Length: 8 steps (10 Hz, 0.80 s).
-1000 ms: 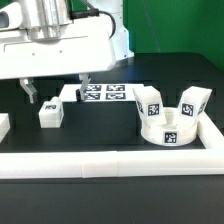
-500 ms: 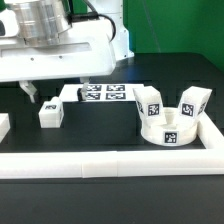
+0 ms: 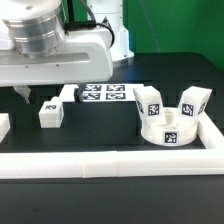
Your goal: Assemble stool
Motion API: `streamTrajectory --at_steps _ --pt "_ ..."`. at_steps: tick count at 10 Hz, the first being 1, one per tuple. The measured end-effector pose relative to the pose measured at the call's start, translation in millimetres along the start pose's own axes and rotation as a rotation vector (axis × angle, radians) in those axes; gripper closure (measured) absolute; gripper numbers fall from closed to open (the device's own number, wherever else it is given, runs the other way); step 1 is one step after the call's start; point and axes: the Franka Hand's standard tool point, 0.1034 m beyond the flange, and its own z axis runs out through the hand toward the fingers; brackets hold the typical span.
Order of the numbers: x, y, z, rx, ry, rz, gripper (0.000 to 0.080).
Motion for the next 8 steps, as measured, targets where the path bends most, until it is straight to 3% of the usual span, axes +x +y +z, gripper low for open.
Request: streamTrajectory --at_steps 3,5,7,8 --pt "1.9 18.7 8.7 -0.027 -0.189 -0.054 0.0150" --pt "4.4 20.7 13.3 -0.018 -0.294 -0.052 0.0150" --pt "-9.6 19.2 21.5 0.002 -0.470 -0.044 0.0150" --pt "-4.1 26.2 27.5 -0.022 -0.492 -0.034 0.0150"
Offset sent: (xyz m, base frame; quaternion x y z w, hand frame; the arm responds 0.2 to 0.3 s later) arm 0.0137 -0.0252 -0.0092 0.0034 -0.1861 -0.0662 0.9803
